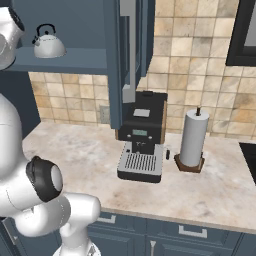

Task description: Open the cabinet, pick the kettle from the cabinet, and place it in the sink.

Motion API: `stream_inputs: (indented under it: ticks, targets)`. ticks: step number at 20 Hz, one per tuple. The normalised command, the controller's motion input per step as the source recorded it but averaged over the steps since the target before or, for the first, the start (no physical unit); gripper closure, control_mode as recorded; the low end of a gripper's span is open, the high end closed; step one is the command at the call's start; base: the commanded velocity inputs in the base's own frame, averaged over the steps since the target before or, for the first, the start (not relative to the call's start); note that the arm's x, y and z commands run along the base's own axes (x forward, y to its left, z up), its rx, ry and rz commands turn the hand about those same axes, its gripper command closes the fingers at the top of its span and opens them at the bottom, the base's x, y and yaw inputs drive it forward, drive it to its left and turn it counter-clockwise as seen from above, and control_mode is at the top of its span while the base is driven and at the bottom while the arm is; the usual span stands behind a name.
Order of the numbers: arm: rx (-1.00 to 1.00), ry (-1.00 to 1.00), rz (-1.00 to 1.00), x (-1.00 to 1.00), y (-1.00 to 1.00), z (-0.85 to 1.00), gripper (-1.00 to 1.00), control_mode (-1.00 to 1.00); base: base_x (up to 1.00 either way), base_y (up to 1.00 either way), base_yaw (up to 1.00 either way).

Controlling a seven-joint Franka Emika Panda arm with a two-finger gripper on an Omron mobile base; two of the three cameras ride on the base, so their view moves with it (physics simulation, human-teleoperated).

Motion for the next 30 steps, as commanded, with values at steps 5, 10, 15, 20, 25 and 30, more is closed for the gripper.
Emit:
stream_inputs:
  ticks: [5,10,15,20,25,30]
  targets:
    - [-0.11,-0.15,-0.01,-0.10,-0.41,0.00,-1.00,-1.00,0.00,0.00,0.00]
    - [-0.11,-0.15,-0.02,-0.08,-0.42,0.00,-1.00,-1.00,0.00,0.00,0.00]
    - [-0.11,-0.15,-0.04,-0.05,-0.40,0.00,-1.00,-1.00,0.00,0.00,0.00]
    - [-0.12,-0.13,-0.05,-0.04,-0.37,0.00,-1.00,-1.00,0.00,0.00,0.00]
    - [-0.11,-0.12,-0.07,-0.03,-0.33,0.00,-1.00,-1.00,0.00,0.00,0.00]
    - [-0.11,-0.14,-0.09,-0.06,-0.29,-0.01,-1.00,-1.00,0.00,0.00,0.00]
